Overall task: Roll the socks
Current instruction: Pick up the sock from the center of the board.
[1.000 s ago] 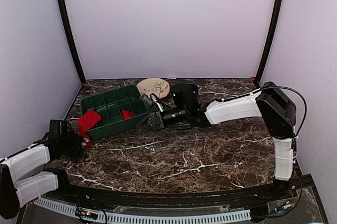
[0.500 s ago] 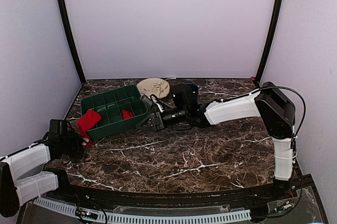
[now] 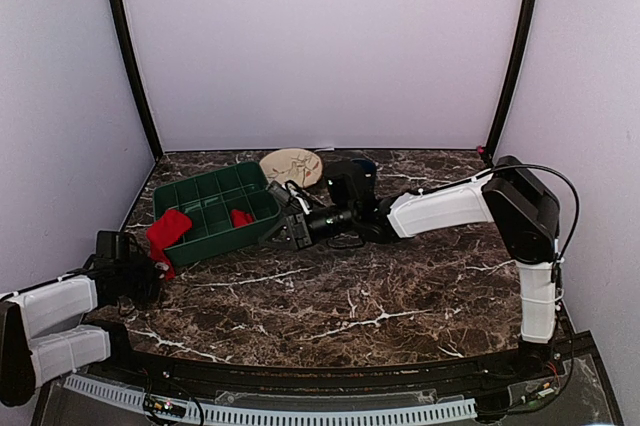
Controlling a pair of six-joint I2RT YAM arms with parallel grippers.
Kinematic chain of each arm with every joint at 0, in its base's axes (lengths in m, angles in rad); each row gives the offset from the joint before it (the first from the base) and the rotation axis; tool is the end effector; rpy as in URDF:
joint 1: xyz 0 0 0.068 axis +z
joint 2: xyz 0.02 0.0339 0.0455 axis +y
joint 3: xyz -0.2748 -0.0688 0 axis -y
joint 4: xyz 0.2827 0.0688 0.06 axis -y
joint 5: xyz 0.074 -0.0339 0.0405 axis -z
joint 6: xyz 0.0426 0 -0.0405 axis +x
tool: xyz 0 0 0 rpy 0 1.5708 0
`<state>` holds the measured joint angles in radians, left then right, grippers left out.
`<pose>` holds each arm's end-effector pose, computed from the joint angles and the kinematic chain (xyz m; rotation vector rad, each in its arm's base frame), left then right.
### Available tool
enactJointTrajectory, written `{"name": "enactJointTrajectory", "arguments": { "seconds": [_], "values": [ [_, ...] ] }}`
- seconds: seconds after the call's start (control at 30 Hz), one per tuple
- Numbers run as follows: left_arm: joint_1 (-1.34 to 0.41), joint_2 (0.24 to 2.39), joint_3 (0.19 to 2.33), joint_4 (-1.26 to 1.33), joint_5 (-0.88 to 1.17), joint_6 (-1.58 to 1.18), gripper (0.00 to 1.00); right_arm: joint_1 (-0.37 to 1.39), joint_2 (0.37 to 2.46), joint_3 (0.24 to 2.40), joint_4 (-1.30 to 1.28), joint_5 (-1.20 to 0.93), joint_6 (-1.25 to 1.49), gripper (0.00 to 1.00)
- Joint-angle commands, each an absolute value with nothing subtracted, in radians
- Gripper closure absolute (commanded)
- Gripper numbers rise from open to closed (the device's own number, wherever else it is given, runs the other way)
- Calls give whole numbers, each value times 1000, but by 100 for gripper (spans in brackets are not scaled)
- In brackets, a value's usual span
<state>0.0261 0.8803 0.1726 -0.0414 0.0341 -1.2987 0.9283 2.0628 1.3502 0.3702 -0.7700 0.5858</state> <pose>0.1841 0.0034 0.1078 -1.4735 1.9184 -0.6594 0.2767 0.4192 0.1812 -0.9687 2.0075 1.6693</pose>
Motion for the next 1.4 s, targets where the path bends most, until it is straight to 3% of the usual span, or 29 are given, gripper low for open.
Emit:
{"name": "enactJointTrajectory", "arguments": {
  "seconds": [0.0,0.07,0.43,0.8,1.17,1.37],
  "values": [
    [31,908,150,-9,22,-1265,94,925,2079,1375,413,-786,594,63],
    [31,915,149,4,23,-1255,100,925,2078,1374,414,-784,595,63],
    [29,767,188,-94,-10,-1179,100,926,2057,1357,426,-776,600,63],
    [29,580,411,-304,0,-1041,100,925,1996,1315,415,-733,568,63],
    [10,724,666,-160,230,-893,100,900,1866,1213,426,-596,539,63],
    [-126,848,805,-30,263,-819,100,874,1796,1143,452,-538,542,63]
  ]
}}
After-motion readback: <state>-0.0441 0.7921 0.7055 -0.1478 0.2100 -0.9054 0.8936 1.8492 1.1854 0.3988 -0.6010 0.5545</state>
